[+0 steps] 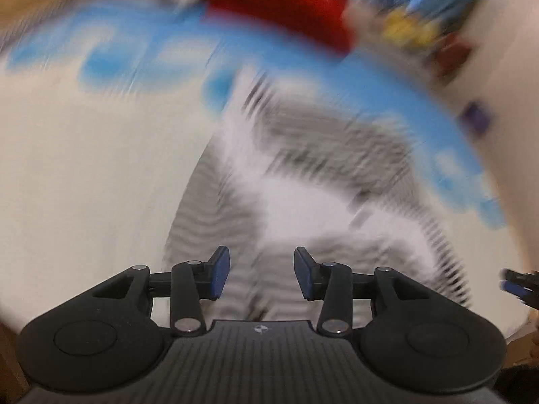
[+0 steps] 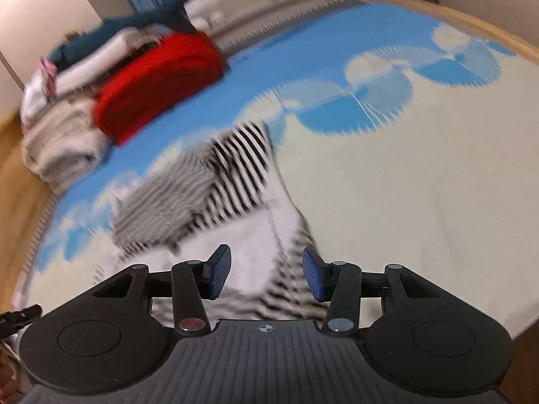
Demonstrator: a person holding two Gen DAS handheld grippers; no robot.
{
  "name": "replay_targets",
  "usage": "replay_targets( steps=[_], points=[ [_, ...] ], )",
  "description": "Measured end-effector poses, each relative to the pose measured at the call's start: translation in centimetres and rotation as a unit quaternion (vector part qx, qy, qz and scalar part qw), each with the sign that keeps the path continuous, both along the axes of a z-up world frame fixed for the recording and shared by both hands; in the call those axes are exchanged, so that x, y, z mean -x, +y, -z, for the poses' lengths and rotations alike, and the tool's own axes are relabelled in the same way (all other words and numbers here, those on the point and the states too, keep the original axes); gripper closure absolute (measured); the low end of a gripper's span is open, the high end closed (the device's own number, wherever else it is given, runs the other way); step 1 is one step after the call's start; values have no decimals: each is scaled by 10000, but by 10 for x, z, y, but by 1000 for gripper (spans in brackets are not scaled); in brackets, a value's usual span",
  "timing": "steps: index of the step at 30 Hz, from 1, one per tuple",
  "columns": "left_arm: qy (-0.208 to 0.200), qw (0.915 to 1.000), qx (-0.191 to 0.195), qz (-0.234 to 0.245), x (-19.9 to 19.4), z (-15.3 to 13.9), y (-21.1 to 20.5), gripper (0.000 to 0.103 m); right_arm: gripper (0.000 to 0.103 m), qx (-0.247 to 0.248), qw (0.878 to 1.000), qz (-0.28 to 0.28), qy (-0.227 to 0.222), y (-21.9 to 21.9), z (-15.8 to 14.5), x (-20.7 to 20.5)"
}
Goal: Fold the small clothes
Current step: 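Move both open grippers to the striped hem of the top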
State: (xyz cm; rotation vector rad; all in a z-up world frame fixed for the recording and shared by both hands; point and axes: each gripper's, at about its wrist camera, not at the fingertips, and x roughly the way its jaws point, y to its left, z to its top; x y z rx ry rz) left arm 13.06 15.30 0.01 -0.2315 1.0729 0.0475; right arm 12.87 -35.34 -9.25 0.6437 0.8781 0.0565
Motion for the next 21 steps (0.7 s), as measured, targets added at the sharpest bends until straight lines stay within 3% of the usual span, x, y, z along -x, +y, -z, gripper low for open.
replay_targets(
  steps=[2,6,16,21],
  points=[
    [357,9989,175,-246,-4,14,10,54,52,53,9994,-45,328,7,14,3],
    [592,9975,224,-306,-12,26,16,31,54,-126,9978,-225,618,18,28,1],
    [1423,9876,-230,-616,-17,62,14,31,48,-8,9813,-309,1898,43,72,-13],
    [1545,9852,-227,-710,-19,69,13,32,48,98,9747,-392,2199,52,84,-13]
  ],
)
